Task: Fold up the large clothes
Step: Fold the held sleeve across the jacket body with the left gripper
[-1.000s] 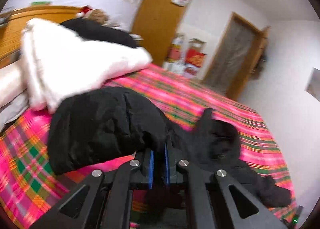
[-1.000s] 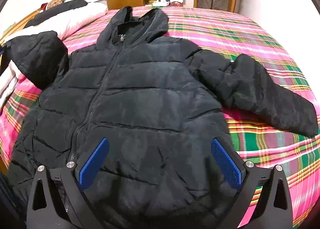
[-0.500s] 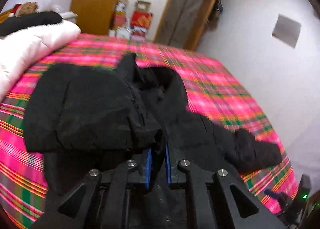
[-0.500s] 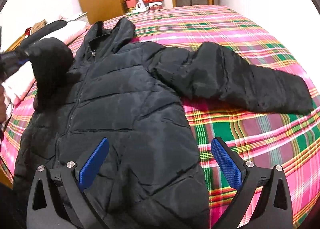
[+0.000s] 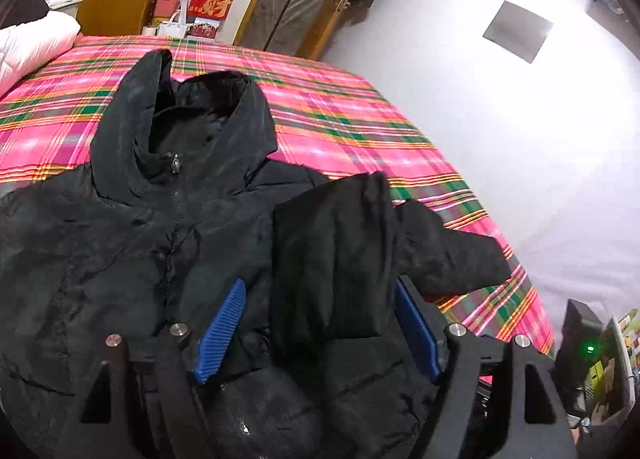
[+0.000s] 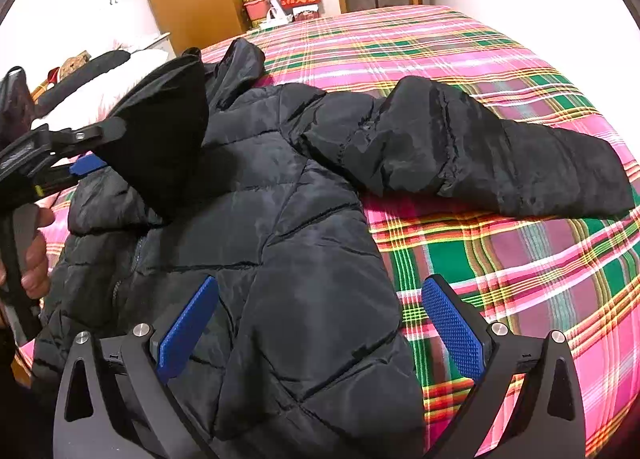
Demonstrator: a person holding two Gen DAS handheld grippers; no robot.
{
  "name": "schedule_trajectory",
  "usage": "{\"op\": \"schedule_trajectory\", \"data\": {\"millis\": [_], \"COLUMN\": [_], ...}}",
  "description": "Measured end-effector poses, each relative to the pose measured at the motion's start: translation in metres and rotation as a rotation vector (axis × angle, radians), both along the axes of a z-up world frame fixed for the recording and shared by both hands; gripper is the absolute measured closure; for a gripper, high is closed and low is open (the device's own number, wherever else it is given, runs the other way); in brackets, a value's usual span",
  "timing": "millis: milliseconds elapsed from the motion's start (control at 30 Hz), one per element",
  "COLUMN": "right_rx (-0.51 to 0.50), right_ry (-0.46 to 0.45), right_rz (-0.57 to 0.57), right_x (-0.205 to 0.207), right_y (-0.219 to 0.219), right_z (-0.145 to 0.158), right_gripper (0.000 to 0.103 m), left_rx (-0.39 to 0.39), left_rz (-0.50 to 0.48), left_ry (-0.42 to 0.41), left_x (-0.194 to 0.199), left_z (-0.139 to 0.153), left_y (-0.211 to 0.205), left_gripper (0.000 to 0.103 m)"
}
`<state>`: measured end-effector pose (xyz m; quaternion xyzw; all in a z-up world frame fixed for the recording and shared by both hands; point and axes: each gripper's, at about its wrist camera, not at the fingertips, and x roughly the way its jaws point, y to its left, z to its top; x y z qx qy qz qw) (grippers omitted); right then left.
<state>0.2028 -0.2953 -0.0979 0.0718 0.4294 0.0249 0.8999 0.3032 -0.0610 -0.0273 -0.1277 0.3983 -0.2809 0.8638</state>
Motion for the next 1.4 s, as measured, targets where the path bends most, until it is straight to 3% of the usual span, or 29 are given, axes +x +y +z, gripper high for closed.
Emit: {"op": "schedule_trajectory", "data": {"millis": [233, 333, 433, 533, 567, 633, 700, 833, 1033, 1100, 1167, 1233, 1300, 1400], "right_rx": [-0.026, -0.007, -0.015, -0.017, -0.034, -0.047, -0.052, -0.067, -0.050, -0.048, -0.055, -0.038, -0.032, -0.042], "right_ry": [-0.086, -0.081, -0.064, -0.020, 0.004, 0.046, 0.118, 0.109, 0.166, 0.127, 0.057, 0.019, 0.024, 0.085], "right_rz": [0.021, 0.045, 0.099, 0.139, 0.146, 0.153, 0.138, 0.143, 0.140, 0.115, 0.104, 0.090, 0.083, 0.076], "right_x": [-0.002, 0.012, 0.042, 0.077, 0.094, 0.115, 0.137, 0.150, 0.160, 0.151, 0.142, 0.142, 0.151, 0.174], "right_y": [0.016, 0.028, 0.051, 0.073, 0.081, 0.089, 0.089, 0.084, 0.078, 0.074, 0.071, 0.066, 0.065, 0.066], "right_z": [0.030, 0.036, 0.034, 0.018, 0.008, -0.011, -0.038, -0.052, -0.046, -0.026, -0.008, 0.003, 0.003, -0.017], "right_gripper": [0.002, 0.004, 0.027, 0.063, 0.066, 0.066, 0.066, 0.068, 0.068, 0.068, 0.068, 0.068, 0.068, 0.068], "left_rx": [-0.073, -0.032, 0.079, 0.119, 0.123, 0.102, 0.101, 0.147, 0.159, 0.128, 0.107, 0.142, 0.171, 0.173], "left_rz": [0.110, 0.221, 0.350, 0.450, 0.487, 0.541, 0.547, 0.506, 0.510, 0.522, 0.539, 0.569, 0.584, 0.574], "left_ry": [-0.032, -0.026, 0.009, 0.083, 0.122, 0.211, 0.257, 0.272, 0.289, 0.293, 0.243, 0.185, 0.171, 0.243], "left_x": [-0.012, -0.005, 0.010, 0.025, 0.030, 0.039, 0.044, 0.053, 0.052, 0.048, 0.043, 0.040, 0.041, 0.051], "left_z": [0.022, 0.018, -0.002, -0.026, -0.036, -0.057, -0.074, -0.092, -0.096, -0.083, -0.066, -0.054, -0.055, -0.078], "left_y": [0.052, 0.084, 0.115, 0.146, 0.156, 0.173, 0.180, 0.170, 0.168, 0.172, 0.174, 0.177, 0.179, 0.183], "left_gripper": [0.026, 0.026, 0.028, 0.035, 0.038, 0.053, 0.054, 0.054, 0.054, 0.054, 0.054, 0.054, 0.054, 0.054]}}
